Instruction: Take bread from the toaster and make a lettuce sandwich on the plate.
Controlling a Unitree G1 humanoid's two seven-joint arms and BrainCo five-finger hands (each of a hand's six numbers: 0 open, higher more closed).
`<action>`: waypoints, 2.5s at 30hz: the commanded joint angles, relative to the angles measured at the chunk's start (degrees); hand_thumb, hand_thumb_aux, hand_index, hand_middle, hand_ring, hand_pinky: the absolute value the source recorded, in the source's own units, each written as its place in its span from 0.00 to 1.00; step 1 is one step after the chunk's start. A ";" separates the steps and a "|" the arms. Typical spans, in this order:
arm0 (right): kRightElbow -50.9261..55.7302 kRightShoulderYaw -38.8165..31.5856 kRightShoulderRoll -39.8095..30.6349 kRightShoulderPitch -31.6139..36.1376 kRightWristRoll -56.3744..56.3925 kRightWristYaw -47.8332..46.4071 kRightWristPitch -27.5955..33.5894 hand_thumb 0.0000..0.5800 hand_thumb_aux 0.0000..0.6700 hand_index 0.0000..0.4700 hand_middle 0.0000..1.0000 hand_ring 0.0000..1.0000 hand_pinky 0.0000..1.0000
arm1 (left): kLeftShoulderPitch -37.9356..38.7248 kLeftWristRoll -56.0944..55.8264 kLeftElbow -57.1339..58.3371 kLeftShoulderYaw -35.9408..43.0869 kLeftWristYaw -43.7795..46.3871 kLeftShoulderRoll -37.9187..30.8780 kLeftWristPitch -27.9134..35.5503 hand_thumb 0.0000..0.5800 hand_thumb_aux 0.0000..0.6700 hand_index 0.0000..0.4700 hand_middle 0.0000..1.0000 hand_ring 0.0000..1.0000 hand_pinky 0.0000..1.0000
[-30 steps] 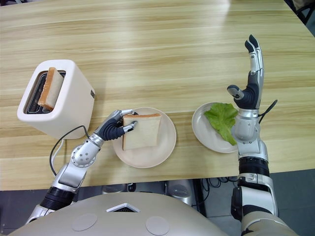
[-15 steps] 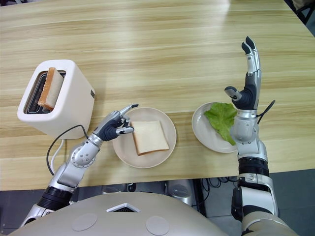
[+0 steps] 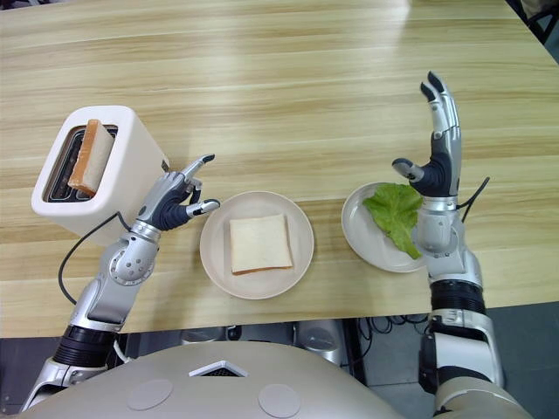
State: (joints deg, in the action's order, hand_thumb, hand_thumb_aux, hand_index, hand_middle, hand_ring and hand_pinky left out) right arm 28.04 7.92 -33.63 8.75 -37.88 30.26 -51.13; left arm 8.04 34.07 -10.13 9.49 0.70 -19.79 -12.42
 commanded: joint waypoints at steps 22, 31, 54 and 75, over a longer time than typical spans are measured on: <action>29.91 -31.87 -13.78 3.38 -31.03 35.99 24.12 0.00 0.00 0.00 0.00 0.00 0.00 | 2.62 -2.92 3.06 2.82 -1.52 3.84 -0.40 0.00 0.00 0.00 0.00 0.00 0.00; 35.35 -36.78 -12.68 4.73 -28.31 39.13 23.43 0.00 0.00 0.00 0.00 0.00 0.00 | 2.68 -4.91 3.90 3.93 -0.34 3.41 -2.46 0.00 0.00 0.00 0.00 0.00 0.00; 36.65 -41.51 -12.91 7.10 -23.82 41.32 20.79 0.17 0.09 0.08 0.00 0.00 0.00 | 2.00 -4.72 6.27 4.79 -1.03 3.97 -4.39 0.00 0.00 0.00 0.00 0.00 0.00; 40.61 -41.08 -10.64 8.16 -16.71 34.35 15.17 0.43 0.24 0.24 0.00 0.00 0.00 | 1.36 -4.89 7.09 5.27 -0.81 4.39 -4.31 0.00 0.00 0.00 0.00 0.00 0.00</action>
State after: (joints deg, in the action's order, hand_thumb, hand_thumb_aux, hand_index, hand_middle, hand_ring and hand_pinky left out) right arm 68.15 -32.64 -44.95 16.69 -55.04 65.51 -35.45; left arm 9.56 28.84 -4.36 14.56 -0.47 -15.05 -17.02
